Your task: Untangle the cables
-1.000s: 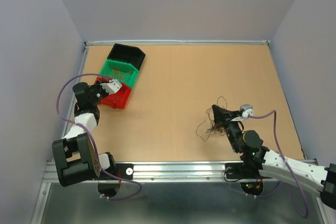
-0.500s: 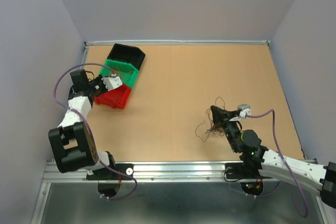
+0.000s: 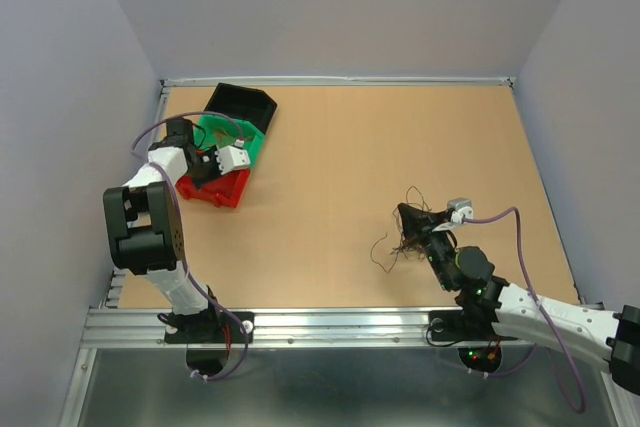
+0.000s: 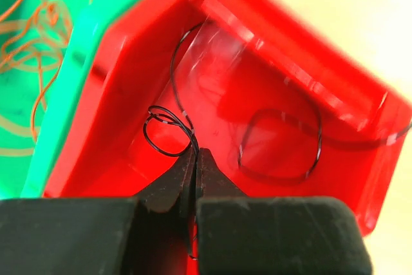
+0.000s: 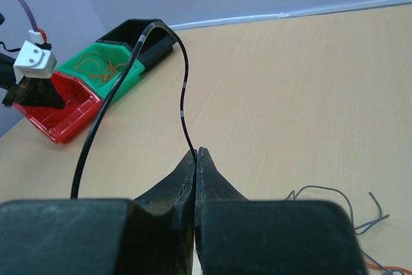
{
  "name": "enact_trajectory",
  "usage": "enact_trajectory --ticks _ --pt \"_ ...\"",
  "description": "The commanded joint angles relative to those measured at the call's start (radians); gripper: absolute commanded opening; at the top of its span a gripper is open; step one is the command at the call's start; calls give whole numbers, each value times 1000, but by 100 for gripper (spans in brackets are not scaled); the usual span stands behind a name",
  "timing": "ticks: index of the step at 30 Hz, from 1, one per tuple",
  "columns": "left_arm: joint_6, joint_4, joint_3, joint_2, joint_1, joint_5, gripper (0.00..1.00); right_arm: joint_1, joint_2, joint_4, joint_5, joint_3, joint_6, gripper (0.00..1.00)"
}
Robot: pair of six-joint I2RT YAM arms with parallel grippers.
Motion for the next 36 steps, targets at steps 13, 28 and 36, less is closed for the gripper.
enact_trajectory --ticks 13,28,36 --pt "-121 93 14 -129 -68 -110 43 1 31 68 -28 -24 16 0" --pt "-261 102 -67 -530 -193 57 91 1 228 94 -165 69 25 1" --pt "-725 570 -276 -724 -523 393 99 2 351 180 -322 115 18 1"
